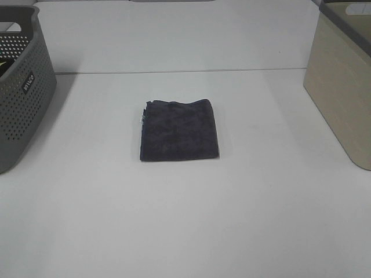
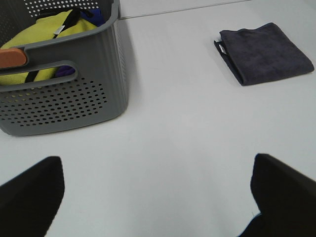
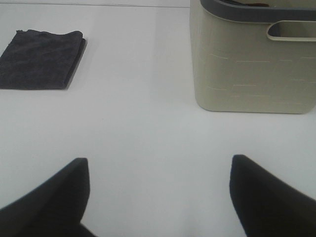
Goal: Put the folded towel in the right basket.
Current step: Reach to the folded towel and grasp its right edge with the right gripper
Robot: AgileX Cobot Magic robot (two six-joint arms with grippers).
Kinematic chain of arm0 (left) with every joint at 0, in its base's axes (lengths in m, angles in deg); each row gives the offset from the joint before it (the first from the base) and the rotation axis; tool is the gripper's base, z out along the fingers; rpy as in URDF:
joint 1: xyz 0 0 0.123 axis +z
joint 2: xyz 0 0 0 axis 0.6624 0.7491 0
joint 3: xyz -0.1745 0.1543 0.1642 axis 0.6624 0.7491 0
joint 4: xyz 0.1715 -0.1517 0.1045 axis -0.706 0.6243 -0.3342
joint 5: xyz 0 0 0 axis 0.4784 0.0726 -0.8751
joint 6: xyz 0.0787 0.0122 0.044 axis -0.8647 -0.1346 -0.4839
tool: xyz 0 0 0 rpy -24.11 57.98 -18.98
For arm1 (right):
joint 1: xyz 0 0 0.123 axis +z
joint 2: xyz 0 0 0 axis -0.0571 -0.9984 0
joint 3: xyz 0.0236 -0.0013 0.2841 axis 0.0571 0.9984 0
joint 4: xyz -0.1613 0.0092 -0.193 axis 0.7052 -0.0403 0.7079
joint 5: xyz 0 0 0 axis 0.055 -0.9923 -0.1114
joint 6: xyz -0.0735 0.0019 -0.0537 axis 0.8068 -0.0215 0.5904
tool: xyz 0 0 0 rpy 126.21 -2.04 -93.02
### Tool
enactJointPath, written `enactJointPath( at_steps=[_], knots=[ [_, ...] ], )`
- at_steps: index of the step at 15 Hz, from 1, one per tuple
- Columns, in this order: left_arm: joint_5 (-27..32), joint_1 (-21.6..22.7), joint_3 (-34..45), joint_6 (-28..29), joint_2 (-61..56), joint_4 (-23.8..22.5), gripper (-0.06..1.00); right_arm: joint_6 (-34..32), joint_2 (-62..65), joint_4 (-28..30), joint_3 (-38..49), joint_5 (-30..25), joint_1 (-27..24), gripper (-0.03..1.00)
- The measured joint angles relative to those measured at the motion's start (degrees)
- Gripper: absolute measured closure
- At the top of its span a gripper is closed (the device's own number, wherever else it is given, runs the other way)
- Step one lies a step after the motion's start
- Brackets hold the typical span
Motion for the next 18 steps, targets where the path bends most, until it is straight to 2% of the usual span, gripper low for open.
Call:
enactJointPath(
  at_steps=[18],
  knots=[
    [0.0,0.0,0.0,0.0,0.0,0.0,-0.03,0.0,0.0,0.0,0.0,0.0,0.0,0.22]
  ],
)
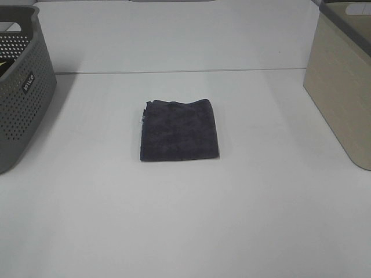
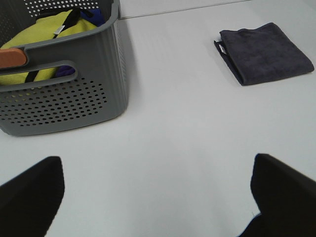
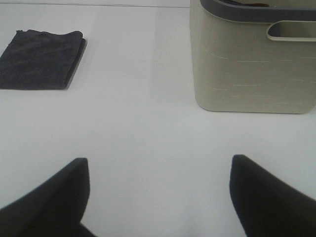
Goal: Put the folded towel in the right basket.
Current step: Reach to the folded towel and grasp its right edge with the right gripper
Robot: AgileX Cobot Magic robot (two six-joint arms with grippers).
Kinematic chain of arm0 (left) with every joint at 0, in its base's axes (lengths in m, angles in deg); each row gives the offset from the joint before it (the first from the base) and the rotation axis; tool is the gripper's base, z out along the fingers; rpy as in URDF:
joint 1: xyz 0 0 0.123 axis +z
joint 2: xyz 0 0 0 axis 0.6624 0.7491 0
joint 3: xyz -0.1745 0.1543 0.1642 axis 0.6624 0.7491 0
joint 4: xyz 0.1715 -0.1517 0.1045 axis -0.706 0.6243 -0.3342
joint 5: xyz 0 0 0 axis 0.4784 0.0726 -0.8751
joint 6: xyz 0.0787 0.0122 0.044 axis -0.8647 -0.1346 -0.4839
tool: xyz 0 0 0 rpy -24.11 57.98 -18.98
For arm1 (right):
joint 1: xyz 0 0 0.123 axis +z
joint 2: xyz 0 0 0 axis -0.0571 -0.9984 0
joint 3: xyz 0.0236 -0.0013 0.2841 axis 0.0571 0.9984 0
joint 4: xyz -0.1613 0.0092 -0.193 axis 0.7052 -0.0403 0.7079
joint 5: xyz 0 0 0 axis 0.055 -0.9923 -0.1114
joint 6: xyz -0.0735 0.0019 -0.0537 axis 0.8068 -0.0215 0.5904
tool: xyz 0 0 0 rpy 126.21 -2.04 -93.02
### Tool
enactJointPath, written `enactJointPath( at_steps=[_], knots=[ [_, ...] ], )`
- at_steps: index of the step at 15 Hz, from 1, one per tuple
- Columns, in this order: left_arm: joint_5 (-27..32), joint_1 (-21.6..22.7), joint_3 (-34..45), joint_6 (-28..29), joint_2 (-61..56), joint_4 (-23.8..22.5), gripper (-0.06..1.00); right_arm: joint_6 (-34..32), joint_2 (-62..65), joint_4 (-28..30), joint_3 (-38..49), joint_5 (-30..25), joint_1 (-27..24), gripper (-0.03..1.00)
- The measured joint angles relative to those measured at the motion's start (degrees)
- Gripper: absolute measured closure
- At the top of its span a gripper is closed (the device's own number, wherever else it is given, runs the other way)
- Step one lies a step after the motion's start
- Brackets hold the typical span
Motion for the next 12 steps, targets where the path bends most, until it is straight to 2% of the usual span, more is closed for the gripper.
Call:
enactJointPath(
  at_steps=[12],
  knots=[
    [0.0,0.0,0.0,0.0,0.0,0.0,-0.03,0.0,0.0,0.0,0.0,0.0,0.0,0.22]
  ],
)
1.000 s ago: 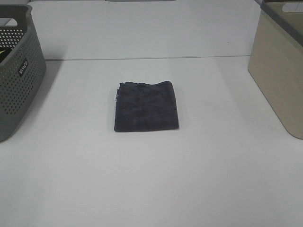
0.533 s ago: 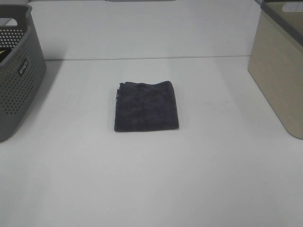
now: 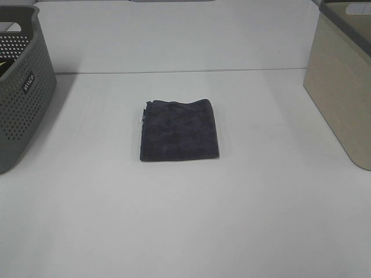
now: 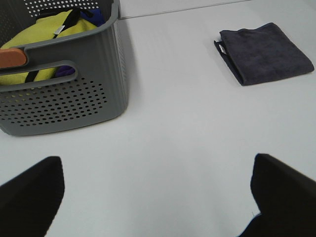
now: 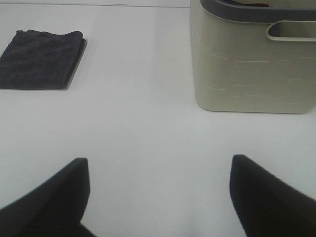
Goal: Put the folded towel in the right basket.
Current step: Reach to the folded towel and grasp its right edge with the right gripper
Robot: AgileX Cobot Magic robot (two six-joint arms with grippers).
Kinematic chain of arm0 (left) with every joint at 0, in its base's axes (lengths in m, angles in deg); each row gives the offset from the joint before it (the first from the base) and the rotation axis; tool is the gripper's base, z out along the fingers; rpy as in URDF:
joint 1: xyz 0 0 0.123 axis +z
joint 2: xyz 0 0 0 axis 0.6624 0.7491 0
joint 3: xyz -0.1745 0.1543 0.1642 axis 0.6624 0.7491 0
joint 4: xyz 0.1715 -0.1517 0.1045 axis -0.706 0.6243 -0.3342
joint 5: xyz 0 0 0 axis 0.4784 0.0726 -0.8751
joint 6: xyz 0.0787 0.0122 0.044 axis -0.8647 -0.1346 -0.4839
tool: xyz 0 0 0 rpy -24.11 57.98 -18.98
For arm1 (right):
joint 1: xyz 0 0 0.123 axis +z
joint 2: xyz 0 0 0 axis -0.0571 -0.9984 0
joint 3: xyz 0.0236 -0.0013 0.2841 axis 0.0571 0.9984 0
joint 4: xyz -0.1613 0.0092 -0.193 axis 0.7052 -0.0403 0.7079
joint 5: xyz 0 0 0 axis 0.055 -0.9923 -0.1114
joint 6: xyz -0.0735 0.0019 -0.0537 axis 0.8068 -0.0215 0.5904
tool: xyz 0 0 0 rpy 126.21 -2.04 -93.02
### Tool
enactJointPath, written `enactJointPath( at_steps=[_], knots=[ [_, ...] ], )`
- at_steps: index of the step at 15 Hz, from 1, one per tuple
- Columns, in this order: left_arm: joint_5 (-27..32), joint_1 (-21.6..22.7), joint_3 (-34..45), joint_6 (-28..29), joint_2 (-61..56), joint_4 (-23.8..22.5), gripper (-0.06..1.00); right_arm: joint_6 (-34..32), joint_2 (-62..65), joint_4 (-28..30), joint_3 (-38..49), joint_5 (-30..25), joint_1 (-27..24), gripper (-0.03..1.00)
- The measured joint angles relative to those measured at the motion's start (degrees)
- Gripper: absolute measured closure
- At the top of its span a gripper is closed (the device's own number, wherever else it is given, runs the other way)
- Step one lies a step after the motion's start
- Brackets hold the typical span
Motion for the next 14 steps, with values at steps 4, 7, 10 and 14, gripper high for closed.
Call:
enactJointPath(
  at_steps=[4,7,10,14],
  knots=[
    [0.0,0.0,0.0,0.0,0.0,0.0,-0.03,0.0,0.0,0.0,0.0,0.0,0.0,0.22],
    [0.0,0.0,0.0,0.0,0.0,0.0,-0.03,0.0,0.0,0.0,0.0,0.0,0.0,0.22],
    [0.0,0.0,0.0,0.0,0.0,0.0,-0.03,0.0,0.0,0.0,0.0,0.0,0.0,0.22],
    [0.0,0.0,0.0,0.0,0.0,0.0,-0.03,0.0,0.0,0.0,0.0,0.0,0.0,0.22]
  ],
)
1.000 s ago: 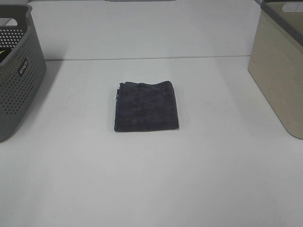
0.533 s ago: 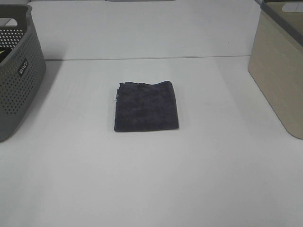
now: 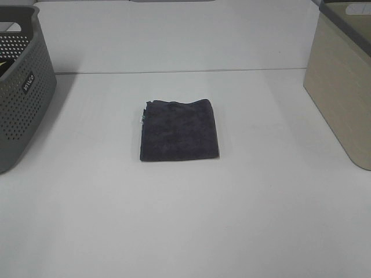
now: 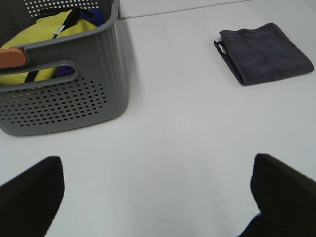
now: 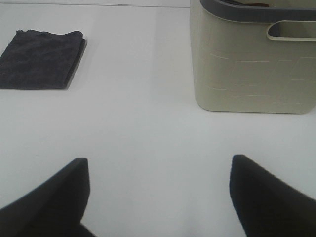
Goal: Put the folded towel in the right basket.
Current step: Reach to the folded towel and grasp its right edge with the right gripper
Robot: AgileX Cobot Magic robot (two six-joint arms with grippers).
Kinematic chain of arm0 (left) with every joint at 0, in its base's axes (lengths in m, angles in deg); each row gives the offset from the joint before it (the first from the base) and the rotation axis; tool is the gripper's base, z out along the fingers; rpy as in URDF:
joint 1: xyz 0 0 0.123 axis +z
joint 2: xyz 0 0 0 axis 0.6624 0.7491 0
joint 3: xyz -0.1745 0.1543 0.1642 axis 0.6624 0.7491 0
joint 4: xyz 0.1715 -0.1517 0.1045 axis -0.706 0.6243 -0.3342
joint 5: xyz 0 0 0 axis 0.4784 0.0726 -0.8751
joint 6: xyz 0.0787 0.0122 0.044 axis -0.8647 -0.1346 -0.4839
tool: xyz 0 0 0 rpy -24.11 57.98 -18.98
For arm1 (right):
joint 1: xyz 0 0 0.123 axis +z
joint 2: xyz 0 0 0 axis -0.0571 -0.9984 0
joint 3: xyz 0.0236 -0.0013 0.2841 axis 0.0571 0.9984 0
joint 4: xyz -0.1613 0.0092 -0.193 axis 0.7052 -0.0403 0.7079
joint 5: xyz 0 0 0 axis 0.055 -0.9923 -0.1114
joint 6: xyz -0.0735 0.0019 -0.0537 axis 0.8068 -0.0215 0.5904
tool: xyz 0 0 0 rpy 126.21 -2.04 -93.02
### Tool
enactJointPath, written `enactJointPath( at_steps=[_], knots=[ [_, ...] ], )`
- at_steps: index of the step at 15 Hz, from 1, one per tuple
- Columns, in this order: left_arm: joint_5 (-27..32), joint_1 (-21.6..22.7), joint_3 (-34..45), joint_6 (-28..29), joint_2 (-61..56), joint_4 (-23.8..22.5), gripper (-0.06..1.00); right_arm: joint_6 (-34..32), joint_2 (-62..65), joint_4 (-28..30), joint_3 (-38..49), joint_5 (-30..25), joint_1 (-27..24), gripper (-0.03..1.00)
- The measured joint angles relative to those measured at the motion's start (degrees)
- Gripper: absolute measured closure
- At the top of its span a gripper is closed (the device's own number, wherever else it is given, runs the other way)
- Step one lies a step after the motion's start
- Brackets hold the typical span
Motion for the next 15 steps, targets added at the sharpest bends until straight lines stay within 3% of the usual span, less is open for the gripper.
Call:
enactJointPath(
  at_steps=[9,15],
  knots=[
    [0.0,0.0,0.0,0.0,0.0,0.0,-0.03,0.0,0.0,-0.2,0.0,0.6,0.0,0.22],
    [0.0,0.0,0.0,0.0,0.0,0.0,-0.03,-0.8,-10.0,-1.5,-3.9,10.0,0.0,0.22]
  ],
)
